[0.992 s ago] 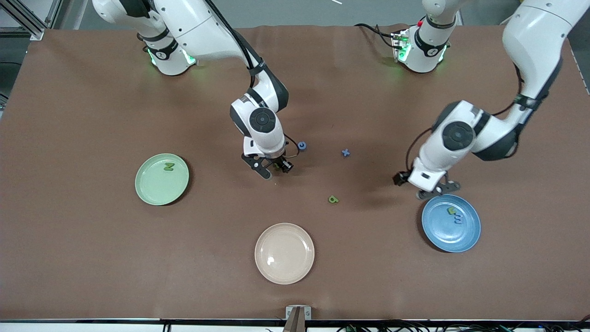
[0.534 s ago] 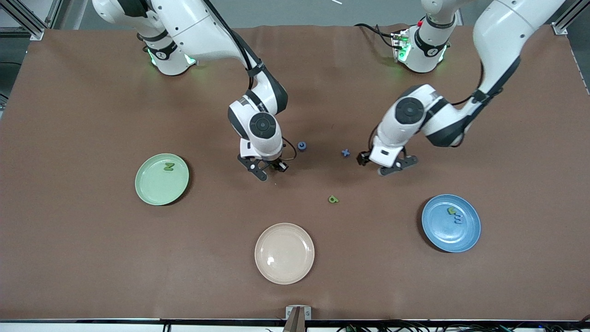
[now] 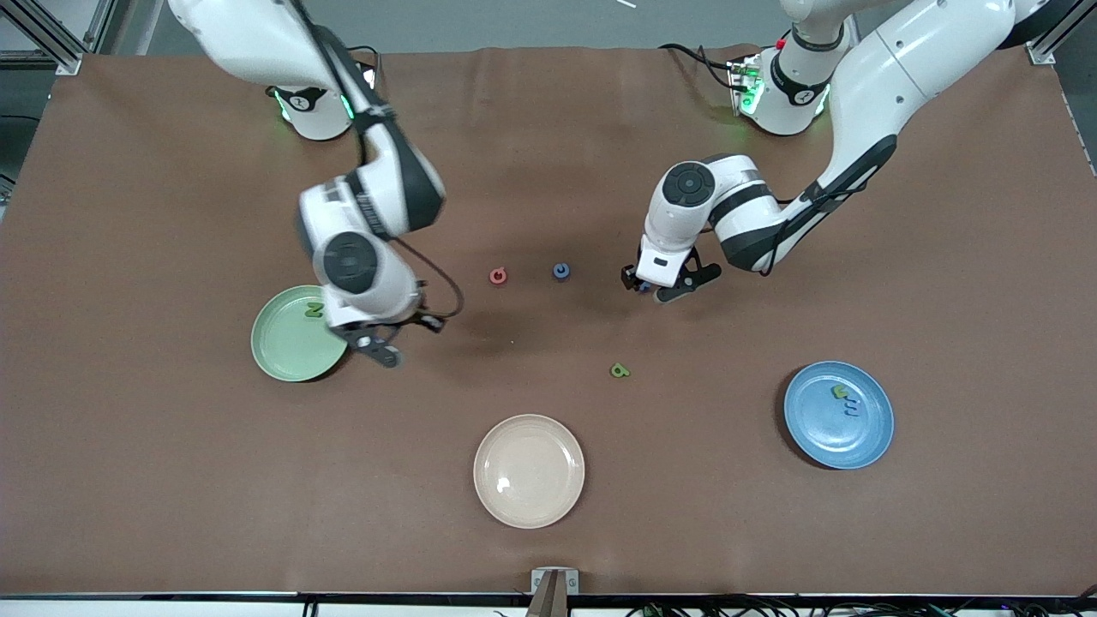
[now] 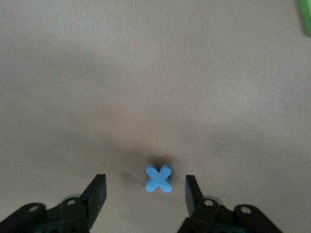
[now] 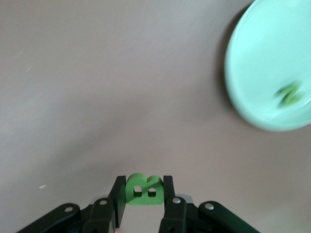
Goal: Sort upper and lower case letters into plates
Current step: 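Carry the B to the green plate while the left gripper grasps the x, then open both grippers, dropping the B on green plate and x on blue plate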
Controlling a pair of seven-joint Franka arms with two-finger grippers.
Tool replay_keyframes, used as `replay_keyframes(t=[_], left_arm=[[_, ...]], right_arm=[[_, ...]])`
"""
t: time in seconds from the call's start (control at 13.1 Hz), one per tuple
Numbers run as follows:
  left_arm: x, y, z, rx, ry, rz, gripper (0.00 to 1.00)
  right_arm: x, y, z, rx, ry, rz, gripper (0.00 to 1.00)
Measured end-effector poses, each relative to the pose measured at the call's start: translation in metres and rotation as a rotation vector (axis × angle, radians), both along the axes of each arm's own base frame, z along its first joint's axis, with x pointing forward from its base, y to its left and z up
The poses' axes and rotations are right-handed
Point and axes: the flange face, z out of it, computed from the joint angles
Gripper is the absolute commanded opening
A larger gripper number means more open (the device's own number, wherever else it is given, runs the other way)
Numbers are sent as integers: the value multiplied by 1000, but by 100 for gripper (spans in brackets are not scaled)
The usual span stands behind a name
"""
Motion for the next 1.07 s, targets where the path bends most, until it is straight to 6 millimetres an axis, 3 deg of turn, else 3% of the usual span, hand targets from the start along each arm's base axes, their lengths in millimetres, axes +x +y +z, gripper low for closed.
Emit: replay_keyframes(t=[0.23,0.31,0.46,0.61,0.69,0.76,0.84,1.07], left_arm=[[-3,-2,-8,-12,14,15,59],[-3,-2,-9,-14,15,18,57],[0,-1,-10,-29,12,26,54],[3,3,-15,-39,12,38,49],[4,4,-19,-38,13,40,40],[4,3,-18,-42,9,40,24],[4,2,-19,-40,8,42,0],[10,-1,-14,-46,-5,47,0]], right_arm=[[11,-111,-5,45,30,96,0],[12,-138,-13,57,28,116,0],[7,-173,-37,69,-1,148,0],[-6,-190,-67,70,-43,177,0],[-14,-193,-81,67,-56,186,1],[-21,-193,-94,65,-63,192,1],[-27,-190,-104,64,-66,200,1],[-32,-178,-125,65,-66,223,3]])
